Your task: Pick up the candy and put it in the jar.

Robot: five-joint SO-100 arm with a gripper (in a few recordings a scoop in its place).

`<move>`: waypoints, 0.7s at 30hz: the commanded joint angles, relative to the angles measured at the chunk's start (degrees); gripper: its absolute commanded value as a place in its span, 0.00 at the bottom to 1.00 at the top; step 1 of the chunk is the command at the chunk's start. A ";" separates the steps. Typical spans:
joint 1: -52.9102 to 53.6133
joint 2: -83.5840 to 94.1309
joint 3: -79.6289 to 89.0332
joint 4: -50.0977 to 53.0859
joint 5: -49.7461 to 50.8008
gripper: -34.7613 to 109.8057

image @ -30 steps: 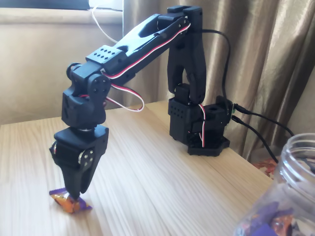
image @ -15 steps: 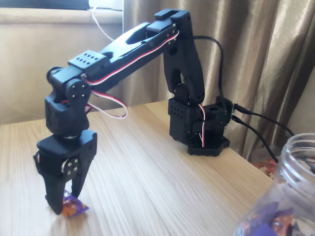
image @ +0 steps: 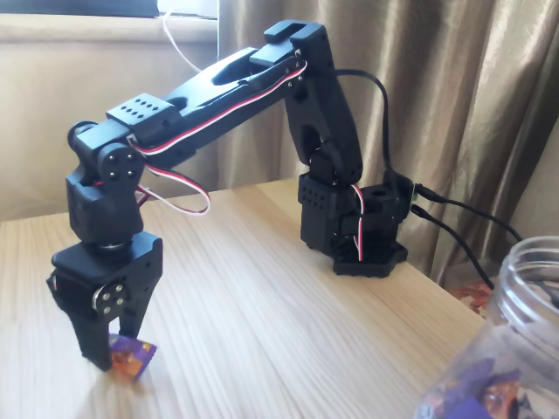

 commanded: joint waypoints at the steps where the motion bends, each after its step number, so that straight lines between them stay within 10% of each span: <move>1: 0.44 3.60 -0.53 0.97 0.09 0.29; 21: 2.72 34.54 4.22 8.61 1.76 0.24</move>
